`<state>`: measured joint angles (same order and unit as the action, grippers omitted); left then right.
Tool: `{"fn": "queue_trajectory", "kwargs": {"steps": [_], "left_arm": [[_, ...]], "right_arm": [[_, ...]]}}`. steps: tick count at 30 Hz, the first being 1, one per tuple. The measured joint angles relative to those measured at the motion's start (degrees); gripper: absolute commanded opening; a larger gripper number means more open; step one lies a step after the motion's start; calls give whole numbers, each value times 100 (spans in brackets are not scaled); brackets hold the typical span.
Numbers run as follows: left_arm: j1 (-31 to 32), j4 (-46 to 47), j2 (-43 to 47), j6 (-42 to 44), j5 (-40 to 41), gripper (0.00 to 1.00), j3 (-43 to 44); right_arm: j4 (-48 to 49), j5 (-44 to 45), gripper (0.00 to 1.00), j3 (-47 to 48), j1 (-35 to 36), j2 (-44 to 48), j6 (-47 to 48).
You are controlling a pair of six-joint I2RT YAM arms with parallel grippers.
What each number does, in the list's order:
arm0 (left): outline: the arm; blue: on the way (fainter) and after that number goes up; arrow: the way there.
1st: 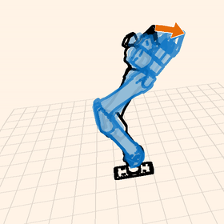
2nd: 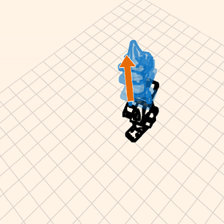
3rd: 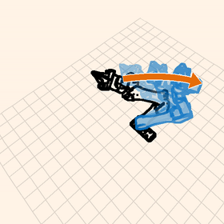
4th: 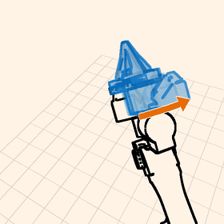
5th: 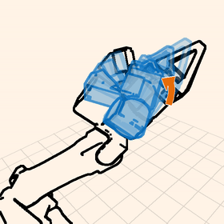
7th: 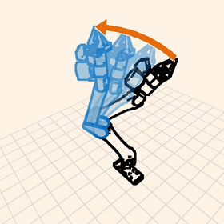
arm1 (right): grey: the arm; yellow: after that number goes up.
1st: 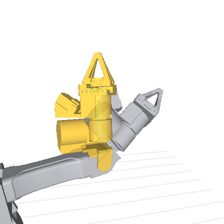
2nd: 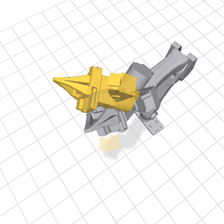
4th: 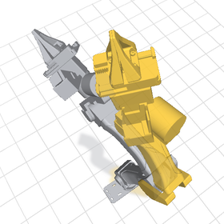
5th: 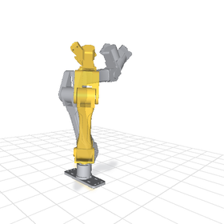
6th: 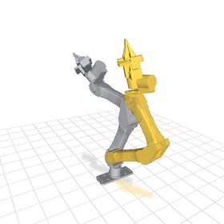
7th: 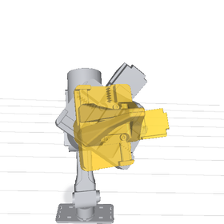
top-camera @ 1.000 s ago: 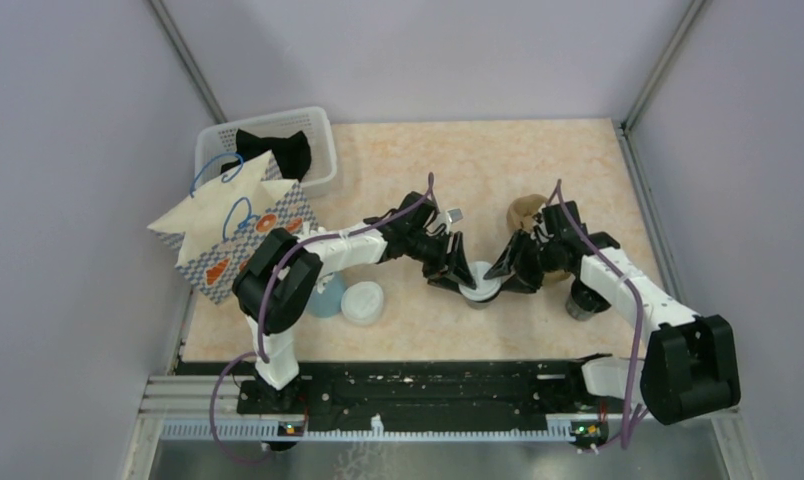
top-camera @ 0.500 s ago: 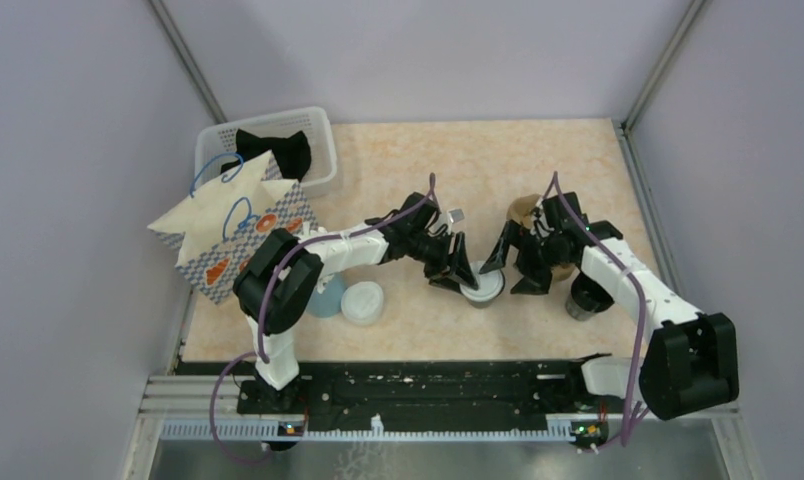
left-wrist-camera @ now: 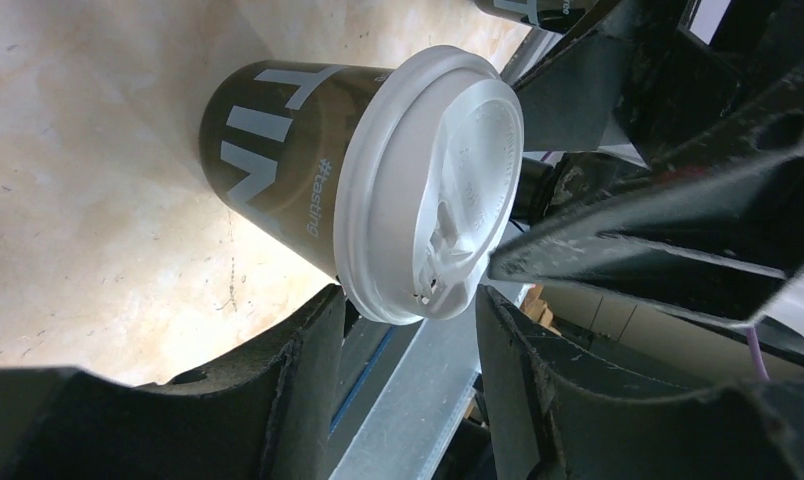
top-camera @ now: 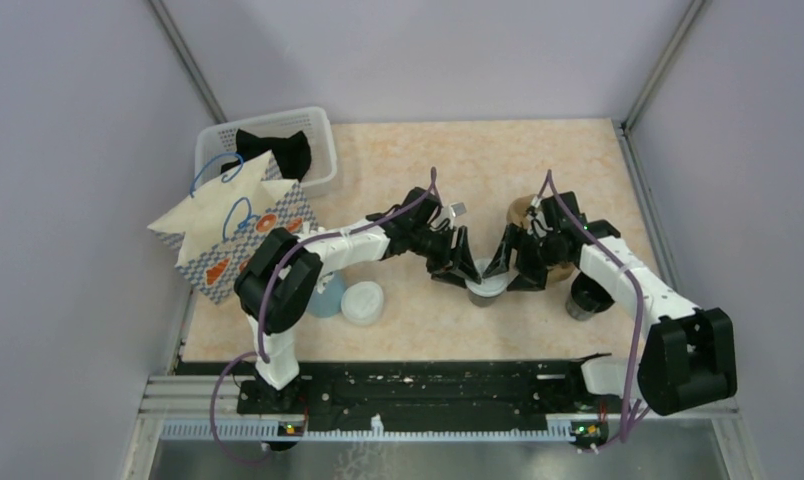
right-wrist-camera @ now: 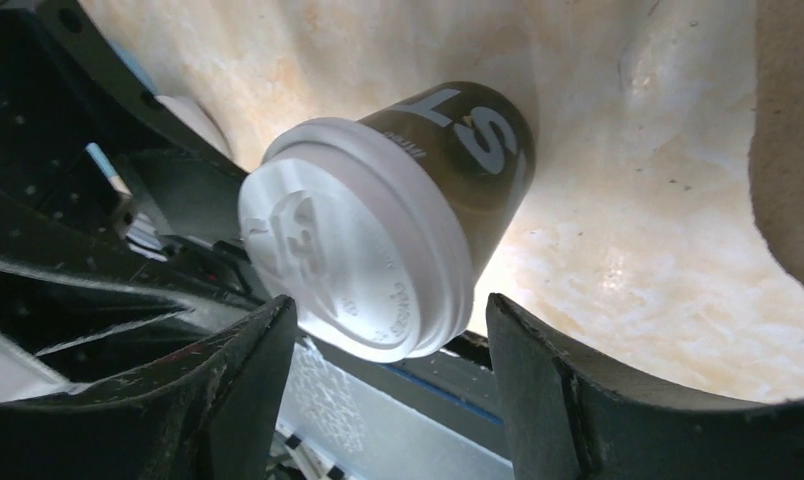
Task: Pack the takeout coffee
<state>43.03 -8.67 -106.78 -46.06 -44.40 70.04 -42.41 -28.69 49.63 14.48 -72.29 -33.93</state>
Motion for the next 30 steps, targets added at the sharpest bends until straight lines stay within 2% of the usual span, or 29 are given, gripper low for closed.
{"fn": "queue_trajectory", "kwargs": {"steps": [8, 11, 20, 27, 30], "left_arm": [[11, -50, -37, 59, -35, 57, 42], [11, -52, -37, 79, -39, 56, 42], [9, -179, -37, 127, -72, 52, 37], [15, -212, -37, 175, -59, 51, 35], [26, -219, -37, 214, -17, 51, 35]], "right_arm": [[-17, 205, 56, 2, 0, -138, 243], [9, 179, 55, 2, 0, -122, 214], [173, 70, 47, -173, 0, 155, -339], [247, 61, 45, -459, -2, 216, -575], [310, 63, 65, -505, 0, 258, -625]]}}
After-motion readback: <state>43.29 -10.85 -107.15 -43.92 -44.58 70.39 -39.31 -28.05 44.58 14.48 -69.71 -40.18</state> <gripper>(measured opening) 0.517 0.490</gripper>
